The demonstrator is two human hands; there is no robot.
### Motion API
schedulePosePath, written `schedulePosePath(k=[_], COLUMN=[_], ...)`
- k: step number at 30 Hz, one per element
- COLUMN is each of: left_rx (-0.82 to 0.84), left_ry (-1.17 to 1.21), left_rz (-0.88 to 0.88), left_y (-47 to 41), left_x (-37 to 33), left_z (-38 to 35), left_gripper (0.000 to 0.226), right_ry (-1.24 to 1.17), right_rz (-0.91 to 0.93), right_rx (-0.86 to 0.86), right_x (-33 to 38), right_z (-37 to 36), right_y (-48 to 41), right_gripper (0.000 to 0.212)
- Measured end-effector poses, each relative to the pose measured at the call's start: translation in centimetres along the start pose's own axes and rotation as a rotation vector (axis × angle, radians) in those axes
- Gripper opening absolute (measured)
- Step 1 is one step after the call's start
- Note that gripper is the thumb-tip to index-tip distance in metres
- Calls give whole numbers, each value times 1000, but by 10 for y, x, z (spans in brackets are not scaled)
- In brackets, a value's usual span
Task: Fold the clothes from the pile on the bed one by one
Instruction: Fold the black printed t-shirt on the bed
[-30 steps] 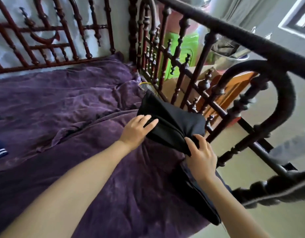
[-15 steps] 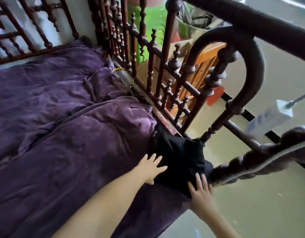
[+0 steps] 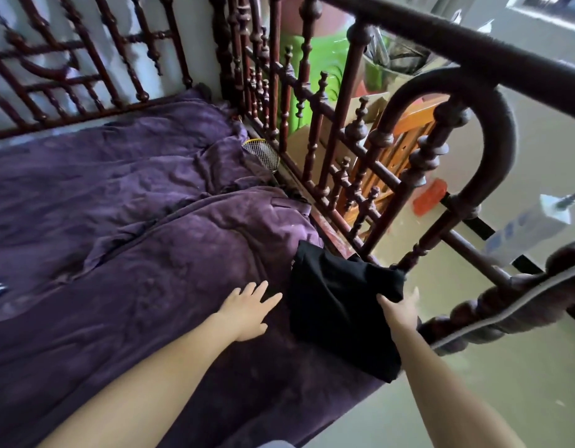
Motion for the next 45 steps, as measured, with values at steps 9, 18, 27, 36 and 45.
schedulePosePath(k=[9,18,27,36,45], left_rx=[21,29,43,-166,-313], left_ry=[29,30,57,126,231], left_rz=[6,-32,-9,98,455], left_y=[11,-2,-6,3,80], left_x=[1,-20,-22,-19,43], left_z=[-9,-9,-19,-33,-58], left_gripper=[66,66,66,63,60], right_ry=[-224,604,1224,1115,1113], right_rz=[-148,454,629,779,1140], right_rx=[-289,-326,15,-68,66], right_x=[-54,-45,-74,-49,22], right_z=[4,-5,-7,-11,-78], right_y=[14,29,-19,6,83], right_gripper=[64,77,67,67,63])
Point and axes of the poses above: each hand's wrist, its own y-axis away from the middle knuckle, its own z-axis out of the back of the hand, x = y × z, the point moved 1 cm from there along -y, towards the middle knuckle
